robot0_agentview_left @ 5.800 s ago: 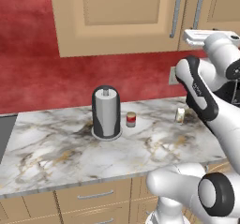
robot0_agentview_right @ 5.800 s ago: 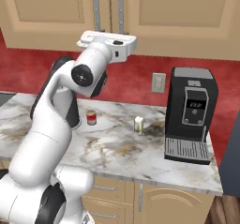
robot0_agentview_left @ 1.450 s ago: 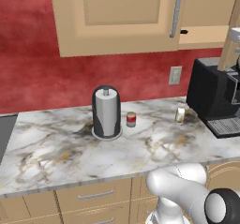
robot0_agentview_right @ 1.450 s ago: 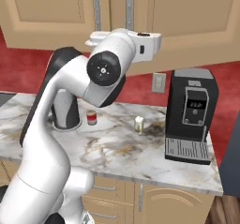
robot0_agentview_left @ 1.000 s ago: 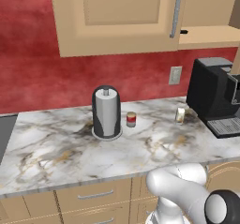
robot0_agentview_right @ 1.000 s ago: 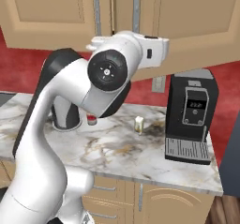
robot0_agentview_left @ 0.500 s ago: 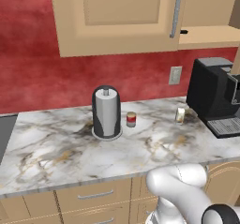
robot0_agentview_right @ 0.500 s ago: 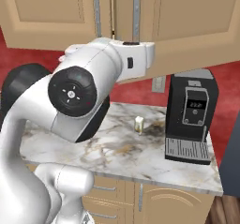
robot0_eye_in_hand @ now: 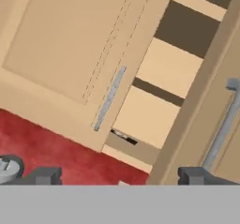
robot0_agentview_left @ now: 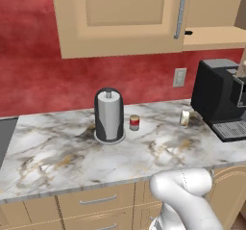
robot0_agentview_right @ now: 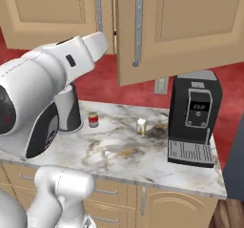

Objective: Pick the pan from the cabinet and place it on the stove. Then turn on the stove burner for the pan.

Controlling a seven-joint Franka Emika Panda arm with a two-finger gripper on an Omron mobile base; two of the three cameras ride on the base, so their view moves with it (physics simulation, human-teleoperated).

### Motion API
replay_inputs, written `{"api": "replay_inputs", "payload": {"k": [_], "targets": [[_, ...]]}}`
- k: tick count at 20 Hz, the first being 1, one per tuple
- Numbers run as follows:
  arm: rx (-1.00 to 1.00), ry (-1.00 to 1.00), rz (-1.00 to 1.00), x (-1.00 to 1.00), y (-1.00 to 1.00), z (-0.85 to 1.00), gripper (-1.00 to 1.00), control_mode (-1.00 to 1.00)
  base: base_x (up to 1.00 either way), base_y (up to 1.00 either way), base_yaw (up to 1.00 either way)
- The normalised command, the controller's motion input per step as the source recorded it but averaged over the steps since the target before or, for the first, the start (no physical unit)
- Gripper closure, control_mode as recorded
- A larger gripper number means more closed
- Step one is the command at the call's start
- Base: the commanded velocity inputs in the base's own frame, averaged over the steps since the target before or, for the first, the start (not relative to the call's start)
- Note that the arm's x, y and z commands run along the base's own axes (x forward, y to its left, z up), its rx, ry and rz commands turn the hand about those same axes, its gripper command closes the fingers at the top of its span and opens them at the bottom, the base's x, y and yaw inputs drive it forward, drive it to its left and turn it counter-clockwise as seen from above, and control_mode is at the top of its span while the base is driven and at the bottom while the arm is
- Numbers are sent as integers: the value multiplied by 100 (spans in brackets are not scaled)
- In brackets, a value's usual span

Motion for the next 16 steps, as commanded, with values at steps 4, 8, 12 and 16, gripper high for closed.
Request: {"api": "replay_inputs", "payload": {"k": [4, 8, 12, 16], "targets": [[-44, 2, -5, 7, 86, -13, -100, -100, 0, 0, 0], [-37, 11, -9, 31, 60, -21, -100, -100, 0, 0, 0], [-28, 16, -14, 48, 21, -25, -100, -100, 0, 0, 0], [-21, 22, -21, 51, 1, -21, -100, -100, 0, 0, 0]]}}
